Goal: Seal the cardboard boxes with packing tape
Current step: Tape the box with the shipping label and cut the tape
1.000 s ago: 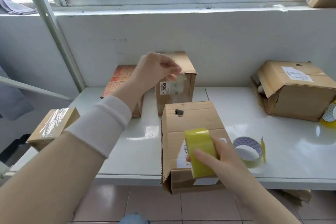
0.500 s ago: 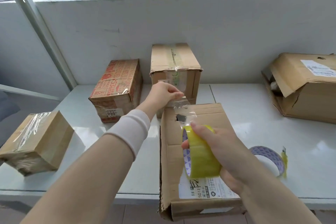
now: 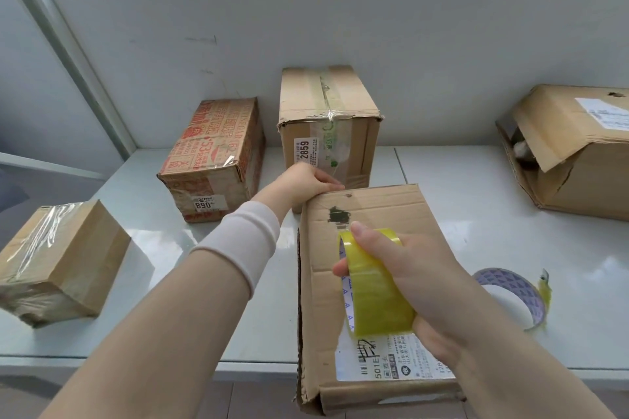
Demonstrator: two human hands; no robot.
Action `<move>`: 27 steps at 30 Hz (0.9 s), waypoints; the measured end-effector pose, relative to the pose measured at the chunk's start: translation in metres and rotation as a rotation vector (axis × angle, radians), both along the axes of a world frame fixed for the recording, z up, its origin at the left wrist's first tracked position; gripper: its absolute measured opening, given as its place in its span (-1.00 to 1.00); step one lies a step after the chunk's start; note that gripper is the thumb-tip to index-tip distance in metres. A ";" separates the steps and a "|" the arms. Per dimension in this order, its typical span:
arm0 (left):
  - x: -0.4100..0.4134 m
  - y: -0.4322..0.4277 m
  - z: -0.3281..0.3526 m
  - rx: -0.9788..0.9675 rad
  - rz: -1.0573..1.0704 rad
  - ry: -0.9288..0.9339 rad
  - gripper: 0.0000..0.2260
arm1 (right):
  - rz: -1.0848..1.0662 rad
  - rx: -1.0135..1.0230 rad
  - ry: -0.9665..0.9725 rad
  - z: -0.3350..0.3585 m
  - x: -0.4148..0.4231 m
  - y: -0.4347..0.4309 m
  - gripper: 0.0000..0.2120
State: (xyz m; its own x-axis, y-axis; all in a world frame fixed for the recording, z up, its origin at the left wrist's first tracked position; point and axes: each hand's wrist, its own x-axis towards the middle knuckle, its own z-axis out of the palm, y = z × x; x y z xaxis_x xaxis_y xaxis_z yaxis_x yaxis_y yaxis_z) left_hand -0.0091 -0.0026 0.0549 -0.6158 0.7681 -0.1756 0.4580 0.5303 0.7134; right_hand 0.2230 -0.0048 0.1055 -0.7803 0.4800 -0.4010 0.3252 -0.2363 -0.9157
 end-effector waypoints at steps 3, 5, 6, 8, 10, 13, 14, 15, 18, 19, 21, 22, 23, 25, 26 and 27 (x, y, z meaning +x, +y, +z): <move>-0.004 0.001 0.003 -0.159 -0.009 -0.051 -0.94 | -0.007 0.011 0.005 0.000 0.001 -0.002 -0.66; -0.007 0.005 0.002 -0.200 0.000 0.014 -0.95 | -0.010 -0.001 0.013 0.000 0.001 -0.001 -0.66; -0.006 0.006 0.002 -0.164 0.023 0.081 -0.91 | -0.010 -0.005 0.017 0.000 0.001 -0.001 -0.66; 0.003 0.001 0.001 0.024 0.086 0.147 -0.83 | -0.008 -0.008 0.025 0.001 0.000 0.000 -0.67; 0.017 -0.009 -0.002 0.191 0.096 0.101 -0.76 | -0.011 -0.010 0.030 0.001 -0.001 -0.001 -0.68; 0.029 -0.020 -0.011 0.168 0.053 0.098 -0.73 | -0.015 -0.014 0.040 0.000 -0.002 -0.002 -0.68; 0.030 -0.021 -0.013 0.144 0.064 0.071 -0.70 | -0.015 -0.011 0.041 0.000 -0.003 -0.002 -0.68; 0.030 -0.021 -0.013 0.129 0.083 0.018 -0.67 | -0.013 -0.008 0.040 0.001 -0.003 -0.002 -0.68; 0.030 -0.019 -0.012 0.133 0.126 -0.103 -0.58 | 0.012 0.021 0.048 0.001 -0.001 0.000 -0.63; 0.031 -0.018 -0.013 0.145 0.137 -0.120 -0.60 | 0.029 0.045 0.055 0.000 0.001 0.001 -0.59; 0.031 -0.018 -0.016 0.186 0.174 -0.172 -0.68 | 0.071 0.120 0.090 -0.007 0.011 -0.003 -0.52; 0.031 -0.017 -0.017 0.208 0.190 -0.201 -0.71 | 0.088 0.186 0.125 -0.014 0.018 -0.007 -0.50; 0.031 -0.017 -0.017 0.224 0.201 -0.227 -0.72 | 0.101 0.275 0.168 -0.020 0.025 -0.012 -0.51; 0.031 -0.016 -0.017 0.230 0.211 -0.253 -0.68 | 0.097 0.451 0.228 -0.032 0.036 -0.020 -0.56; 0.032 -0.016 -0.017 0.233 0.218 -0.257 -0.67 | 0.079 0.479 0.246 -0.036 0.037 -0.022 -0.58; 0.034 -0.016 -0.016 0.241 0.230 -0.259 -0.67 | 0.061 0.465 0.262 -0.036 0.036 -0.024 -0.61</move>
State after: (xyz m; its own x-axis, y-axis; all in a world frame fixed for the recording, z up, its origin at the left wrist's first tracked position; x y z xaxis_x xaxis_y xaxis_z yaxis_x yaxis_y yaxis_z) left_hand 0.0246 -0.0186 0.0386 -0.7348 0.6541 -0.1795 0.1363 0.4017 0.9056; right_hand 0.2592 -0.0285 0.0693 -0.8576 0.5113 0.0555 0.0720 0.2262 -0.9714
